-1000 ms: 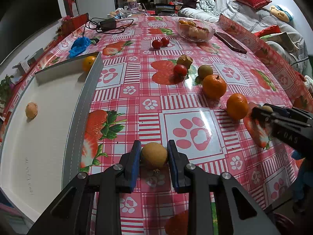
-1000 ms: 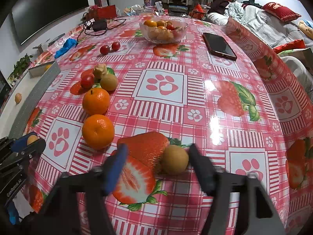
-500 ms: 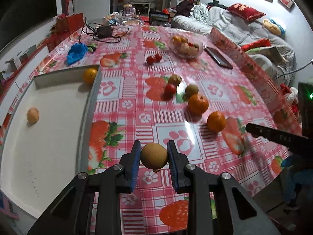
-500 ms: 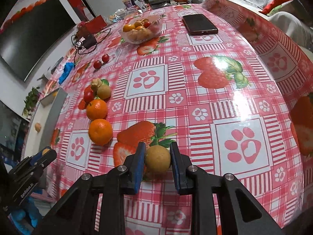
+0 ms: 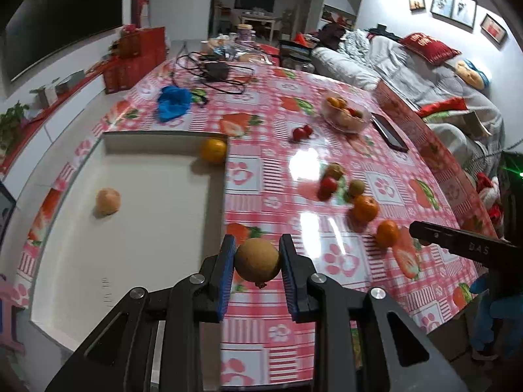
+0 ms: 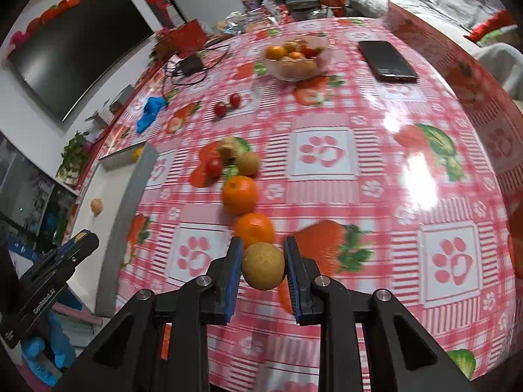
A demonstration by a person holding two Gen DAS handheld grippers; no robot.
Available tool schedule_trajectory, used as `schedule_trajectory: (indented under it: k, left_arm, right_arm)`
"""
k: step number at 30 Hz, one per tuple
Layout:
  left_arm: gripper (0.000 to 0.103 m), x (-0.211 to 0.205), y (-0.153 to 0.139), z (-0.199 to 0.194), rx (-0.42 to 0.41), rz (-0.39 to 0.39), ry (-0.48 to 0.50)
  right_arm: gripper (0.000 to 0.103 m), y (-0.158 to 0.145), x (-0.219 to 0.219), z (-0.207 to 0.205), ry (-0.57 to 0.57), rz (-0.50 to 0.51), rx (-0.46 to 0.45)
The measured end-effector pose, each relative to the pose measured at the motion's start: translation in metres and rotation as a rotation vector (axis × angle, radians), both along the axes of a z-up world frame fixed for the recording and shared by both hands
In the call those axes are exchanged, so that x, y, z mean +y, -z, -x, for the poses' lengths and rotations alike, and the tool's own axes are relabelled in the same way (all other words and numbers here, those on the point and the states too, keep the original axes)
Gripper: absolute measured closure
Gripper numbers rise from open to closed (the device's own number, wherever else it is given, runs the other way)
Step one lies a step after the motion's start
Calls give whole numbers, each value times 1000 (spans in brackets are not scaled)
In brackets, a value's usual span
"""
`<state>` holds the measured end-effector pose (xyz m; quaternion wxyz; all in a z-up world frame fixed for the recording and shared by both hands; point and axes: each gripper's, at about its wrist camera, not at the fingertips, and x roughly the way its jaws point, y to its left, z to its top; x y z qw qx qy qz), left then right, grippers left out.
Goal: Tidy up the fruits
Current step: 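Carry both kiwis over the white tray and open both tools to drop them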
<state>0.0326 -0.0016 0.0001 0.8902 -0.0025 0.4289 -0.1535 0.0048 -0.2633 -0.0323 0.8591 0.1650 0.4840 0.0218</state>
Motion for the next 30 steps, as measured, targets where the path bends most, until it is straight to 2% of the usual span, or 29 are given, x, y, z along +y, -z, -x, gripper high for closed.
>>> schedule_trajectory:
  k: [10,22,30]
  left_arm:
    - [73,50,-11,-17,-30,22,-89]
    - [73,88,-2,-40,-13,41,-155]
    - [73,104,4,-57,0,19,-181]
  right_arm:
    - [76,-20,54,-34,-115,23,-15]
    - [76,-27,94,-67,-194,63,1]
    - [76,-28,163,-99,-333,84,2]
